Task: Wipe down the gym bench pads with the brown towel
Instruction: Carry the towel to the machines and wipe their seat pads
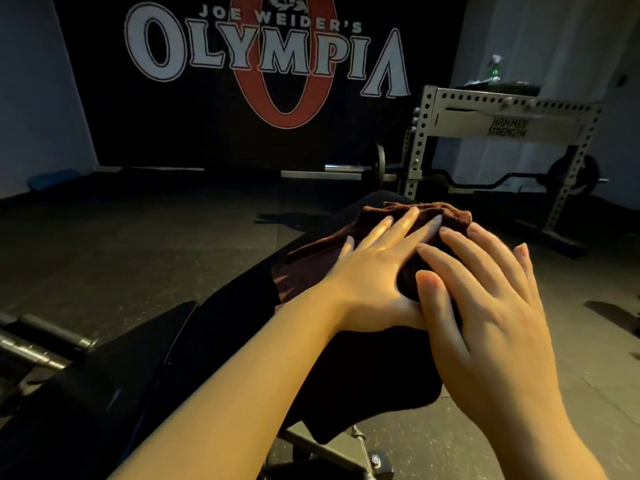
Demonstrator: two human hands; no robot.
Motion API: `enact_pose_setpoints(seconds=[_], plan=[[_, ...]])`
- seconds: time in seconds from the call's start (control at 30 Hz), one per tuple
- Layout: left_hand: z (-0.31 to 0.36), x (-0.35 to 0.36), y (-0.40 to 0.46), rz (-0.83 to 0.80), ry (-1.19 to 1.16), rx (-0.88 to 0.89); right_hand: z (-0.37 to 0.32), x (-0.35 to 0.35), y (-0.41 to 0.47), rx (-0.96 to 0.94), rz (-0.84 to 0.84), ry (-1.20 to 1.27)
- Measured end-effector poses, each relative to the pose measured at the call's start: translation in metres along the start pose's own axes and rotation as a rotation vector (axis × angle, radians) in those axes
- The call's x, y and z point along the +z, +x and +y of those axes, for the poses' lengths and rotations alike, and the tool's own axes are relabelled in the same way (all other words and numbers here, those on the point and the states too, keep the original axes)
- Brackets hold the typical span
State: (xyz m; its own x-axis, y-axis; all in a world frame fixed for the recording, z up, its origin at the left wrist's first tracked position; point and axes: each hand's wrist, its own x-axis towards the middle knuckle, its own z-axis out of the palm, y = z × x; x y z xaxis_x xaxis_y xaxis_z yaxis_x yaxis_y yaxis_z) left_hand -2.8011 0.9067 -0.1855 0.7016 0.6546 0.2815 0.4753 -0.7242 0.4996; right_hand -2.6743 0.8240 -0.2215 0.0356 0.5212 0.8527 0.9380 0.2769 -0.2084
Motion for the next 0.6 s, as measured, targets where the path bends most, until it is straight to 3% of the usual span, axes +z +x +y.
enact_pose_setpoints(seconds=[0.27,0.43,0.6], plan=[[-0.019,0.005,-0.024,0.012,0.042,-0.030,-0.013,0.019,-0.005,0.109,0.159,0.150],[-0.052,0.010,-0.070,0.018,0.031,-0.065,-0.036,0.030,-0.013,-0.029,0.103,-0.110],[-0.079,0.016,-0.127,0.057,0.110,-0.106,-0.053,0.055,-0.041,-0.193,0.115,-0.132]])
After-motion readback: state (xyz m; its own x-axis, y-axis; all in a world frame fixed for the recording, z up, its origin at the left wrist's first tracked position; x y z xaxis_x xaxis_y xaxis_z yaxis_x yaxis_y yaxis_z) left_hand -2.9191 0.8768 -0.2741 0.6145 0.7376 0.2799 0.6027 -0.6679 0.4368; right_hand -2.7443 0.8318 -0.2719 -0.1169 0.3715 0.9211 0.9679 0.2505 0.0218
